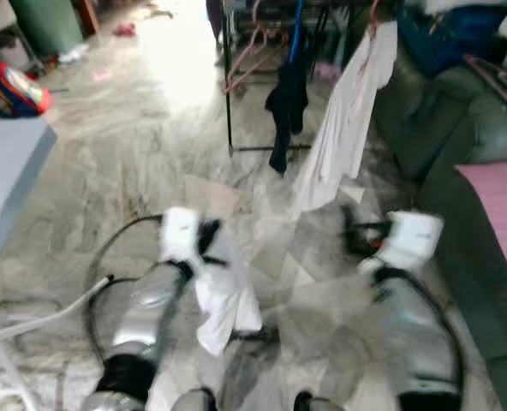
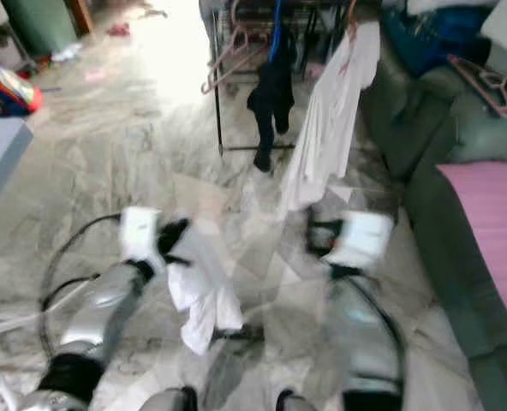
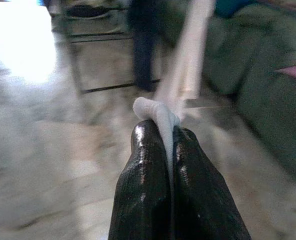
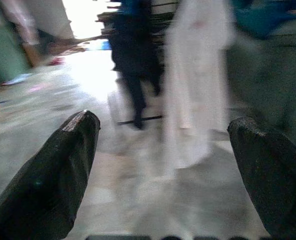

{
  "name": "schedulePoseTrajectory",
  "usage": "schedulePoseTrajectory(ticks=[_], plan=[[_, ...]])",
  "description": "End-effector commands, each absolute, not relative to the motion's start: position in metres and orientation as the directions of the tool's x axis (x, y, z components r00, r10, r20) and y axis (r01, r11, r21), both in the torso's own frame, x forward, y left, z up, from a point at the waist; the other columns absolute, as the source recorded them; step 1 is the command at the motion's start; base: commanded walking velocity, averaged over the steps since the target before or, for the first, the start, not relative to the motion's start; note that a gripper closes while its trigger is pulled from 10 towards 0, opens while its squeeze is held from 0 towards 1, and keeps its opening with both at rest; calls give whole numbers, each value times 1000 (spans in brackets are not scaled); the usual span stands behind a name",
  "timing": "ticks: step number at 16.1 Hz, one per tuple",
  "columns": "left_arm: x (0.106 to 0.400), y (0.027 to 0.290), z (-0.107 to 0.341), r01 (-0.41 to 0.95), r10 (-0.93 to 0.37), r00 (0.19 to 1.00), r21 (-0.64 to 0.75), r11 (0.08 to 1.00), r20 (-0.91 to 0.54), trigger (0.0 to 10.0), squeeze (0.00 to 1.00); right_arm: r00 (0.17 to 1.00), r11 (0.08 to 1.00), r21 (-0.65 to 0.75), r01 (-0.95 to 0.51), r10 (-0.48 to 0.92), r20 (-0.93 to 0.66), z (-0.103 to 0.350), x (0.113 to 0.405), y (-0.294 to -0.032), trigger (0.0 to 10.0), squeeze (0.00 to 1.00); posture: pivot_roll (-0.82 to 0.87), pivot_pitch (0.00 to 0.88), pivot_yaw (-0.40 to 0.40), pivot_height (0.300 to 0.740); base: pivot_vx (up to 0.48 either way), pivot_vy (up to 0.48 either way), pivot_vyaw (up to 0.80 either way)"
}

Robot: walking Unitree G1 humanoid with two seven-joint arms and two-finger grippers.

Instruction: Hang hanger

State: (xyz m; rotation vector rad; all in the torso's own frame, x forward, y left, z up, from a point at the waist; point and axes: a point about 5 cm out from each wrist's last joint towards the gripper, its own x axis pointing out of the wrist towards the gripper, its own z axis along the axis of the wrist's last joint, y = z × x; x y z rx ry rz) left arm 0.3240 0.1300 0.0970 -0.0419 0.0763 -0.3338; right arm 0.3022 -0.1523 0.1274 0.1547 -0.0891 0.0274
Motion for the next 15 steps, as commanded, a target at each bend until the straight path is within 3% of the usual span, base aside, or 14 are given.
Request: schedulePoseTrajectory(ticks=[1,7,10,15], plan=[[322,128,104,307,-308,951,-27,951,-10,10000,0,993,991,127,-30,16,115,133,301,-158,10000,0,85,197,18,740,0,0,0],[324,130,120,283,-282,957,-6,959,59,10000,0,992,992,119,-52,38,121,134,301,-153,10000,0,91,206,19,740,0,0,0],[323,133,121,274,-271,960,-31,961,72,10000,0,990,991,116,-61,46,130,136,300,-152,10000,0,87,215,23,740,0,0,606],[323,137,137,203,-200,966,-4,979,164,10000,0,978,994,54,-95,83,193,149,297,-146,10000,0,84,190,10,740,215,0,0]])
